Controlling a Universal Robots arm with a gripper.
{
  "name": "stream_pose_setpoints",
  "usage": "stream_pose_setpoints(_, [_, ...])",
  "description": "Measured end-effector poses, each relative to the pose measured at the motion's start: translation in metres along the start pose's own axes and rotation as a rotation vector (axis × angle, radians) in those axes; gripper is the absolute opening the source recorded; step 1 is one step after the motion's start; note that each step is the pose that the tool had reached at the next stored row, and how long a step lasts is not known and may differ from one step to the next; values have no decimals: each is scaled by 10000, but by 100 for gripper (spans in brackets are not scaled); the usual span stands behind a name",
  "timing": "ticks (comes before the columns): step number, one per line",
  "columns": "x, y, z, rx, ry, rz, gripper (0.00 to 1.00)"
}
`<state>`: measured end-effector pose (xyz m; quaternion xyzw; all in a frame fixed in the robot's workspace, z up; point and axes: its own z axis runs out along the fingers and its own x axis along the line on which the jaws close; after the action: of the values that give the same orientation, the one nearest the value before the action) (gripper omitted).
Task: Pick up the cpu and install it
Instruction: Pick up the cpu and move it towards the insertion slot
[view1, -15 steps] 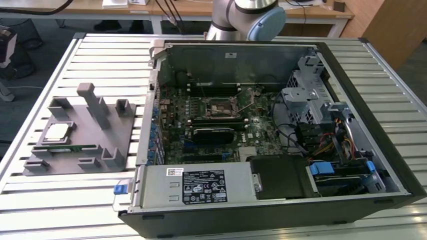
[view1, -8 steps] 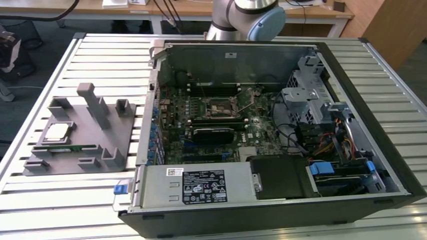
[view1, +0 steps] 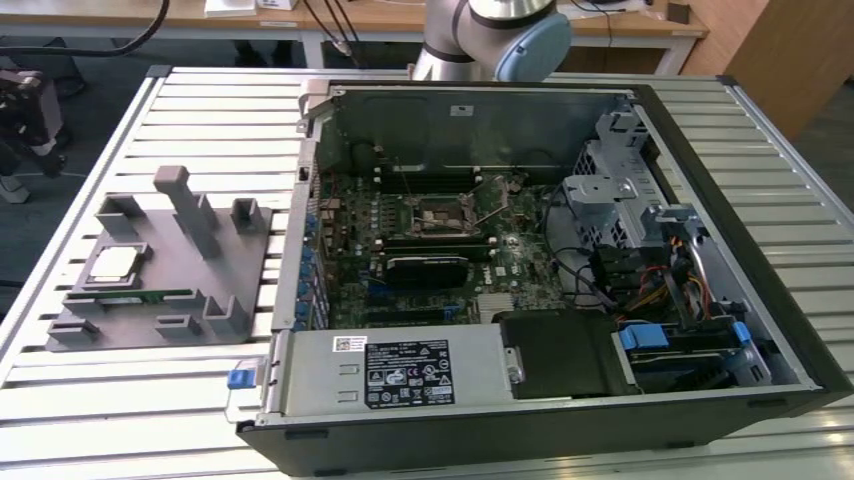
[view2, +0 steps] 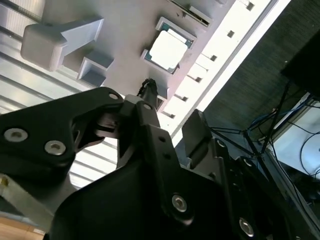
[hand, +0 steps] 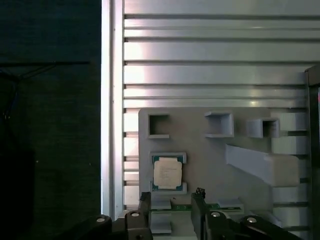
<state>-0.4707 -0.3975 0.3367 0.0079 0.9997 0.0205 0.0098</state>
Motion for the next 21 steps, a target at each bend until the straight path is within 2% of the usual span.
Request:
stream_pose_setpoints(3, [-2,-4,55,-3,19,-160,53])
stream_pose_setpoints(4, [-4,-6,73,-4,25,-219,53])
stream_pose_setpoints(5, [-6,-7,92,-6,31,-286,59])
stream_pose_setpoints(13, [-7,-21,218,-13,59,-749,59])
stream_pose_setpoints(21, [-6,-31,294,-20,75,-1134,59])
